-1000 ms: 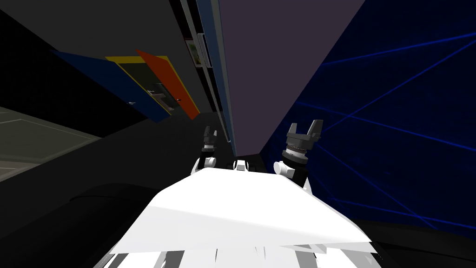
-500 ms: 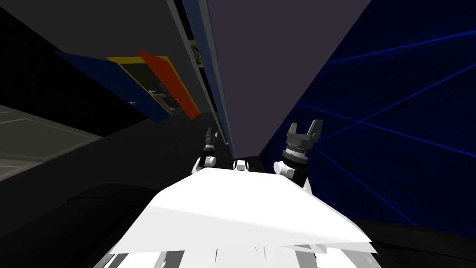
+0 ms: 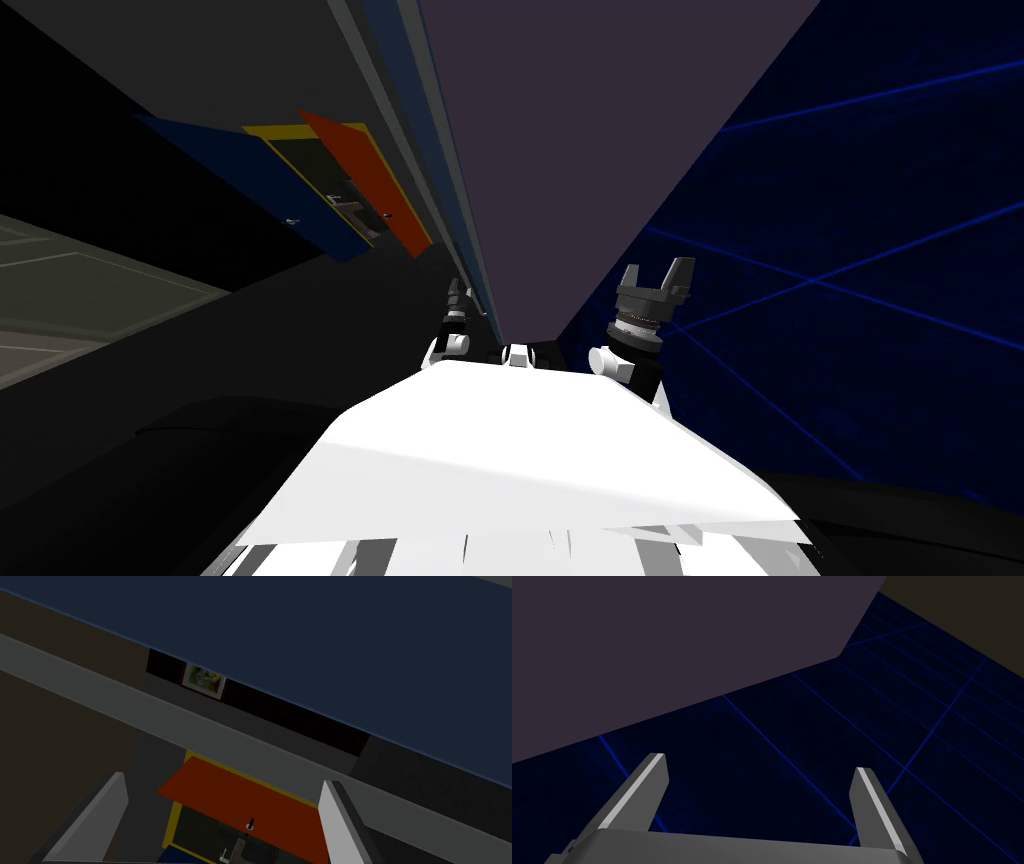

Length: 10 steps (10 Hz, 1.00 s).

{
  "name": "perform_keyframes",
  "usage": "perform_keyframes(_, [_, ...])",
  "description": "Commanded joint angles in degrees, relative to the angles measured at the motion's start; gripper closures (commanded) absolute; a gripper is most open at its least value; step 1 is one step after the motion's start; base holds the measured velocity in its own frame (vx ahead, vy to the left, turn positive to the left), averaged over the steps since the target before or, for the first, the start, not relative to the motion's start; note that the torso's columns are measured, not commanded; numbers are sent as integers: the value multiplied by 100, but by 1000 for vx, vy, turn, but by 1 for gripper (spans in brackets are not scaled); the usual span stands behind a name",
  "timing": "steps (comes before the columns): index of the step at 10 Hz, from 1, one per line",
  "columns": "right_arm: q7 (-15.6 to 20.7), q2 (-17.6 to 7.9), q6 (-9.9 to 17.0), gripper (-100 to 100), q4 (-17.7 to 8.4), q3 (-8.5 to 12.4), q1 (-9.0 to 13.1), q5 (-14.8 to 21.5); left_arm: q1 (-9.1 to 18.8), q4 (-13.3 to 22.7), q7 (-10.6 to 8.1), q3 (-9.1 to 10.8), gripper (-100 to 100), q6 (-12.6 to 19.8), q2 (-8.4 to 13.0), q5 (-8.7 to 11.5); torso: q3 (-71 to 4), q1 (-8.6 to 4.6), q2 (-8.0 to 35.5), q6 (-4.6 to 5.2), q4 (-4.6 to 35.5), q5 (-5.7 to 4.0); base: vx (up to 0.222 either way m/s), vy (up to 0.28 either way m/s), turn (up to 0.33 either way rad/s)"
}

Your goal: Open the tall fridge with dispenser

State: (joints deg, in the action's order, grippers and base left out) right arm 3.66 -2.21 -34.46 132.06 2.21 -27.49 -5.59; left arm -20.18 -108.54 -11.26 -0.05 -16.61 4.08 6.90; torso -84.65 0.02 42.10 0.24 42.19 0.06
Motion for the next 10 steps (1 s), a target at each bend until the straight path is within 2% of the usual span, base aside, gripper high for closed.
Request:
perform_keyframes(1, [0,0,0,0,0,0,0,0,23,91,-14,0,-100,106,-298,45,-14,-2,-21,7,-6,1,29,-27,9])
perform_keyframes(2, [0,0,0,0,0,0,0,0,0,40,-8,26,-100,79,-223,37,-22,-6,-34,15,-12,2,-1,-6,22])
perform_keyframes(5, [0,-1,0,0,0,1,-1,0,-76,-316,-16,81,-100,362,-224,57,-32,-5,-49,14,13,-15,58,9,32])
perform_keyframes(6, [0,-1,0,0,0,1,-1,0,-147,-199,-21,93,-100,306,-204,61,-44,-16,-67,31,14,-19,16,16,50])
perform_keyframes(7, [0,-1,0,0,0,1,0,0,-17,-34,-9,43,100,133,-231,42,-38,-22,-56,27,0,-12,-66,-2,-76])
perform_keyframes(8, [0,-1,0,0,0,0,1,0,-118,-113,-9,69,100,221,-226,46,-15,-28,-16,11,8,-14,-34,-2,-34])
perform_keyframes(9, [0,0,0,0,0,0,0,0,-61,-88,-60,-3,100,206,-134,63,2,-15,7,-16,10,-11,15,147,-91])
perform_keyframes(10, [0,-2,0,0,0,1,1,0,-61,-88,-60,-3,100,206,-134,63,3,44,8,-19,10,3,-1,196,-63])
